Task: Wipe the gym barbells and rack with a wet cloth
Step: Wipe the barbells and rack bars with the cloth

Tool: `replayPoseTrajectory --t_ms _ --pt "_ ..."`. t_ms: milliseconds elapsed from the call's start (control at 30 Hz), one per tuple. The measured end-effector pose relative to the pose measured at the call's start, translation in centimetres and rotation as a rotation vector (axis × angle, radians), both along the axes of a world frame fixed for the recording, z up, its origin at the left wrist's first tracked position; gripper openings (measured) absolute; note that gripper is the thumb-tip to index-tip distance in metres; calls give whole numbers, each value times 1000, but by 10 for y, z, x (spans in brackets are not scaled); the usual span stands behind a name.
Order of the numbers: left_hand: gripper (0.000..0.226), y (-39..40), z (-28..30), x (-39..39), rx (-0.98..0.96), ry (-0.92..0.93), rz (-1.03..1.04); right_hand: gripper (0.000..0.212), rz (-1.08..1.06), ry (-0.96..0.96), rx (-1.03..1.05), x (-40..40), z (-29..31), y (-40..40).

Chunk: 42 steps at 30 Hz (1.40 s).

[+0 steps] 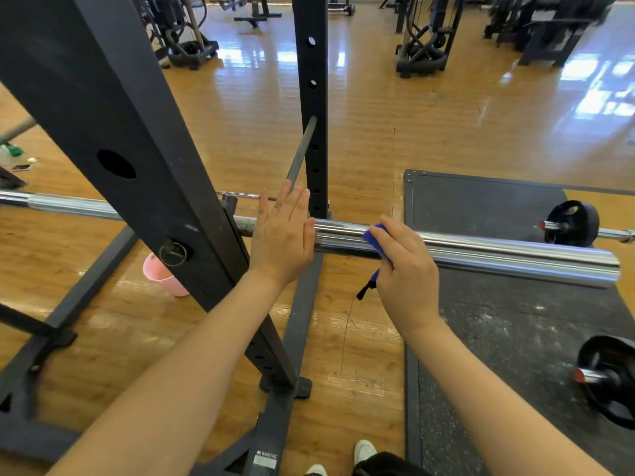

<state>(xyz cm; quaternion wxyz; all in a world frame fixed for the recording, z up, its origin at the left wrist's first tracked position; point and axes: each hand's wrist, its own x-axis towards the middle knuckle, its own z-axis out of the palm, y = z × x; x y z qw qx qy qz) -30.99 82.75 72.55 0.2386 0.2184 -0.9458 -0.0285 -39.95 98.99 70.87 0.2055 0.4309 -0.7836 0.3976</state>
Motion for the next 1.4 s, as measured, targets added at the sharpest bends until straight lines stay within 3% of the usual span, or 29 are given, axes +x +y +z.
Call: replayPoseTrajectory --t_ms 67,167,333,467,633,733,1067,1200,1267,1400 --pt "53 -5 9 -6 74 -46 -9 39 -11 -11 15 -1 6 -11" --pt "42 -13 27 -18 176 -271 -18 36 -3 -7 27 4 13 -32" --pt "43 -16 33 -24 139 -420 26 37 194 217 136 29 1 -52" --pt "45 -17 31 -21 171 -354 42 38 270 339 220 17 -21 -24" --pt "45 -21 26 -22 237 -312 41 29 128 181 16 11 -12 -13" --pt "45 -21 26 -24 298 -273 43 35 119 157 44 12 3 -40" --pt "47 -24 24 -23 329 -270 28 35 274 420 182 21 -19 -39" --pt "48 -23 24 -24 404 -227 45 33 132 265 58 19 -34 -7" --pt "45 -23 25 -24 361 -270 50 33 87 218 -12 20 -24 -15" --pt "42 -22 25 -24 211 -362 52 39 104 217 78 29 -3 -53"
